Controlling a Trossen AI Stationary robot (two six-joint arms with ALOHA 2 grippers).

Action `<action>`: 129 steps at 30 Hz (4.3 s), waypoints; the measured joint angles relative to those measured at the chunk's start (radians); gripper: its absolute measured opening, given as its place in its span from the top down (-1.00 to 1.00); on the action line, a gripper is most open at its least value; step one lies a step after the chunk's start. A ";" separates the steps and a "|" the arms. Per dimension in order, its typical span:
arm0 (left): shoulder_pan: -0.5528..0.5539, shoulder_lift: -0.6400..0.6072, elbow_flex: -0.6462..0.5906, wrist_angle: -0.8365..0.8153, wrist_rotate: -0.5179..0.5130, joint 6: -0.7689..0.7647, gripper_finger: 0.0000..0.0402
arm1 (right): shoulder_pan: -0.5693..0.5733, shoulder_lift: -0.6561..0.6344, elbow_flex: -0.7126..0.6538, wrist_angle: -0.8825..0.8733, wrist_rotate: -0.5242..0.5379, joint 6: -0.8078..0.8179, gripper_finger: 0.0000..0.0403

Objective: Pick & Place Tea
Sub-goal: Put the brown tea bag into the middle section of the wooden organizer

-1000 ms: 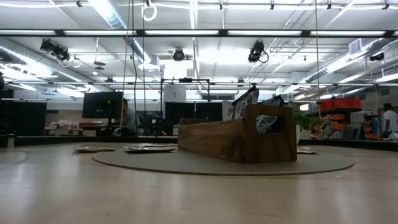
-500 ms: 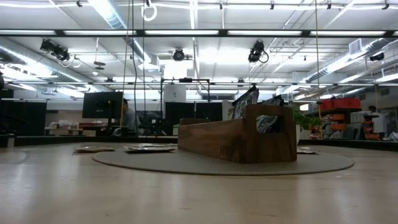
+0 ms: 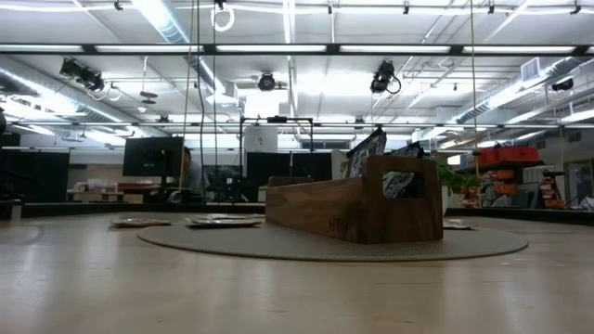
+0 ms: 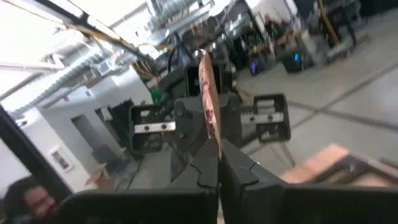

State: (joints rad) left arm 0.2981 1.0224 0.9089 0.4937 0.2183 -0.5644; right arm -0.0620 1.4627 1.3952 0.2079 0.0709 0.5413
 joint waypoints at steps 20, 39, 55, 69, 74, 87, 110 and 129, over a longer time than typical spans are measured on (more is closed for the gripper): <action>0.023 -0.015 0.002 -0.183 0.202 0.056 0.60 | -0.031 -0.050 0.071 -0.266 -0.128 0.062 1.00; 0.132 -0.088 0.001 -0.591 0.260 0.167 -0.16 | -0.142 -0.041 0.249 -0.901 -0.387 0.188 1.00; 0.227 -0.135 0.001 -0.774 0.258 0.197 -0.10 | -0.160 0.159 0.251 -1.123 -0.712 0.231 1.00; 0.227 -0.135 0.001 -0.777 0.249 0.241 -0.10 | -0.191 0.484 0.384 -1.537 -0.760 -0.023 1.00; 0.227 -0.135 0.001 -0.777 0.247 0.247 -0.10 | -0.210 0.545 0.407 -1.530 -0.752 -0.021 1.00; 0.226 -0.134 0.001 -0.778 0.247 0.251 -0.10 | -0.213 0.601 0.408 -1.489 -0.726 0.072 1.00; 0.227 -0.133 0.001 -0.779 0.247 0.273 -0.10 | -0.203 0.624 0.408 -1.494 -0.681 0.139 1.00; 0.226 -0.132 0.001 -0.780 0.219 0.295 -0.10 | -0.179 0.631 0.405 -1.487 -0.648 0.157 1.00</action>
State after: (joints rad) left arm 0.5246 0.8902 0.9096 -0.2861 0.4377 -0.2691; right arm -0.2408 2.0941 1.8006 -1.2794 -0.5774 0.6979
